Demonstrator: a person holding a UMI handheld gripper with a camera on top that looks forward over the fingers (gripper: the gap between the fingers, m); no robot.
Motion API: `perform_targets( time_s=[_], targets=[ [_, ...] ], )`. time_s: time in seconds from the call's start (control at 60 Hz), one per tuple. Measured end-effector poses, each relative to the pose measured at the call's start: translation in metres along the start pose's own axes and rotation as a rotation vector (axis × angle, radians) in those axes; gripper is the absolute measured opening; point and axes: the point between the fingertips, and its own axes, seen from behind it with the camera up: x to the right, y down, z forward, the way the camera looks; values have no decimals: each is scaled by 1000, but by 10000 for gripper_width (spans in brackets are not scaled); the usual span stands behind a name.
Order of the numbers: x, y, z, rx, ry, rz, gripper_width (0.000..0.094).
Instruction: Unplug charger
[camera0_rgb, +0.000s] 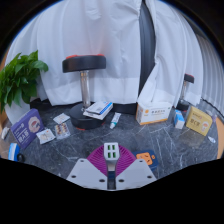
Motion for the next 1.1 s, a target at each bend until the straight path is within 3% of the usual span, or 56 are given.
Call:
perform_targets(
  time_s=[0.1,0.2,0.267,0.333,0.45,0.617,0.767,0.883,0.95,1.1],
  targets=[
    [1,-9,-6,12,7,20,70],
    [6,-145,-72,355,56,-93,66],
    [8,-205,-92,426,31,-64,66],
    [28,-228,-107,443,40,-24,66],
    [77,-210,-103,388,71,-16,65],
    [143,-100,-59,180,80,3,87],
    [170,-9,-19,-15,-9,88,145],
    [190,34,-5,-102,-45,144,200],
    [200,34,-6,-90,-65,150,346],
    [238,41,-12,-116,4,26,829]
  ],
)
